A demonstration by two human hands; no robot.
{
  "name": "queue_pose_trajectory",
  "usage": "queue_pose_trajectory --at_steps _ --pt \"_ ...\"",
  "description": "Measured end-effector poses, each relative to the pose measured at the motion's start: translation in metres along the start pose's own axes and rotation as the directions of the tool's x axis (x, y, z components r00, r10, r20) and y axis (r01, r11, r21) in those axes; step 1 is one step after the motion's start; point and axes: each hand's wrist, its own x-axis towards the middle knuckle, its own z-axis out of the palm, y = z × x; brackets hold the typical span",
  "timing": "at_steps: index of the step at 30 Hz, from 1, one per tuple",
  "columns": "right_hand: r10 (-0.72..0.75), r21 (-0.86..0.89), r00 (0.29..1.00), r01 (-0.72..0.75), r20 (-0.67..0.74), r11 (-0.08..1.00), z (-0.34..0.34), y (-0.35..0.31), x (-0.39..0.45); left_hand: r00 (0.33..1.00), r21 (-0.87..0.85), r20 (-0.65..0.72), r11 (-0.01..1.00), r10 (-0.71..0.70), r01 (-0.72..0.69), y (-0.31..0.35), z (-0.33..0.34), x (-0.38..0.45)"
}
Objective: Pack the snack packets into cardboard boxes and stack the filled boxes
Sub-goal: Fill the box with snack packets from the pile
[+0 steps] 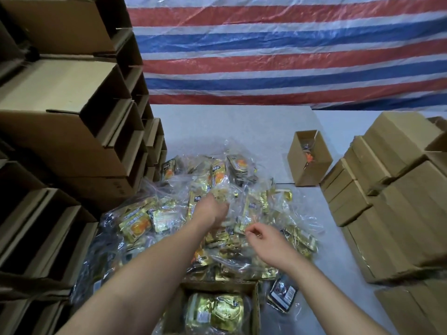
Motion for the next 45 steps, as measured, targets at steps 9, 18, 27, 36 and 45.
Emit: queue_pose_trajectory --at_steps 9,18,27,36,45 --pt "-0.007 0.000 1.000 0.007 -0.001 1.000 -0.008 0.011 -0.002 0.996 0.400 0.037 0.914 -0.079 0.058 0.017 0.022 0.015" --pt "0.036 0.015 0.999 -0.037 0.040 0.999 0.001 0.018 -0.003 0.992 0.466 0.006 0.878 -0.127 0.110 0.027 0.025 0.012" --pt "0.057 0.062 0.998 -0.058 0.013 0.996 -0.003 0.011 0.003 0.995 0.061 0.003 0.993 -0.103 0.103 0.030 0.016 0.001" --pt "0.181 0.535 0.968 -0.062 -0.174 0.843 -0.015 -0.031 0.024 0.943 -0.265 -0.186 0.910 0.276 -0.319 0.039 -0.036 -0.055" --pt "-0.149 0.964 0.986 -0.029 0.071 0.265 -0.008 -0.072 0.022 0.890 -0.278 -0.243 0.851 0.387 -0.446 0.039 -0.078 -0.125"
